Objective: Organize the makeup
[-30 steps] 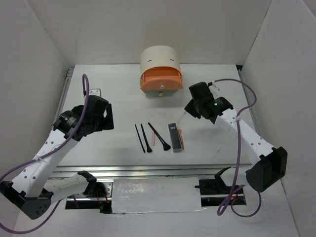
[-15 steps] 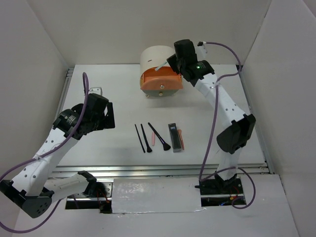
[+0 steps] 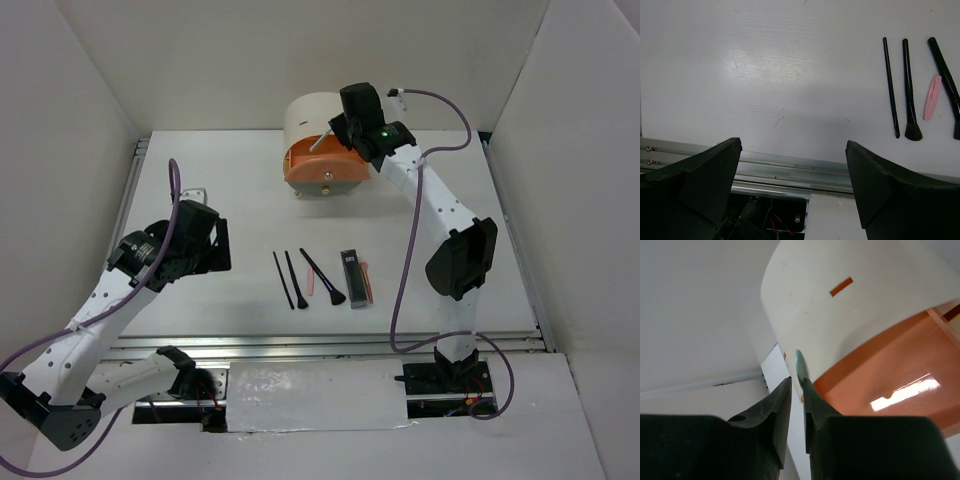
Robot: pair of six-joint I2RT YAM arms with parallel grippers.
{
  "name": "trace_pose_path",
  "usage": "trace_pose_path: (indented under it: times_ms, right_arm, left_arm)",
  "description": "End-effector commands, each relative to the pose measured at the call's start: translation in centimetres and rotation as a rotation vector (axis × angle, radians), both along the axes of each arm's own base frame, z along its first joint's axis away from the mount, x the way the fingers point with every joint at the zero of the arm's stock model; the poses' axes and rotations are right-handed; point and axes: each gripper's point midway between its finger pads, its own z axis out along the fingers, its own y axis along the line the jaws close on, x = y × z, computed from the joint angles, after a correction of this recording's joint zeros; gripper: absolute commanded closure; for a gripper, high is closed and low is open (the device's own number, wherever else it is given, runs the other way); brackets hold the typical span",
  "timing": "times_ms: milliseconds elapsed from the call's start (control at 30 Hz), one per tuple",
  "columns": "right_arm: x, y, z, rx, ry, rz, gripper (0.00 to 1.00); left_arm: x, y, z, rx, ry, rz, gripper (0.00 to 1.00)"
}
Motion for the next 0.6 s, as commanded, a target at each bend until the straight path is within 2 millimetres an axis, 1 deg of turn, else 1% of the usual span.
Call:
trace_pose_path:
  times_ms: [0, 67, 200, 233, 333, 367, 400, 433, 467, 500, 533, 567]
  right_arm:
    - [-1.1, -0.5, 3.5, 0.024, -0.094, -0.005, 0.74]
    - [-1.4, -0.6, 4.1, 0.022, -0.106, -0.002, 0.7]
    - [-1.5, -0.6, 4.0, 0.0, -0.101, 0.012, 0.55]
    - [-1.5, -0.8, 4.1, -0.002, -0.101, 0.012, 0.55]
    - [-2.1, -0.9, 5.7, -0.014, -0.141, 0.026, 0.54]
    - [-2.7, -1.2, 7.1, -0.016, -0.171, 0.036, 0.54]
    - [-3.0, -1.5, 7.4, -0.056, -0.188, 0.055, 0.54]
    - [-3.3, -1.4, 8.5, -0.066, -0.225, 0.074, 0.52]
    - [-4.3, -1.7, 9.9, -0.086, -0.259, 0.101, 0.52]
    - [-4.8, -1.5, 9.3, -0.148, -0.26, 0.155, 0.52]
    - [-5.4, -1.4, 9.7, -0.171, -0.279, 0.188, 0.52]
    - [-6.8, -1.8, 10.8, -0.219, -0.315, 0.232, 0.52]
  left_arm:
    - [0.3, -0.3, -0.1, -0.028, -0.016, 0.01, 0.01]
    - [0.4, -0.4, -0.2, -0.026, -0.01, 0.009, 0.01]
    - [0.7, -0.6, -0.5, -0.027, -0.01, 0.01, 0.01]
    - [0.7, -0.7, -0.5, -0.03, -0.009, 0.008, 0.01]
    - [1.0, -1.5, -0.5, -0.057, -0.004, -0.017, 0.01]
    - [1.0, -1.9, -0.5, -0.07, 0.0, -0.029, 0.01]
    - [1.2, -2.1, -0.4, -0.078, -0.003, -0.037, 0.0]
    - [1.3, -2.3, -0.4, -0.08, 0.002, -0.042, 0.01]
    - [1.4, -2.5, -0.4, -0.086, 0.005, -0.048, 0.01]
    - [1.5, -2.6, -0.2, -0.09, 0.003, -0.05, 0.0]
    - [1.5, -2.8, -0.2, -0.093, 0.009, -0.056, 0.01]
    - [1.6, -3.1, -0.2, -0.104, 0.011, -0.067, 0.01]
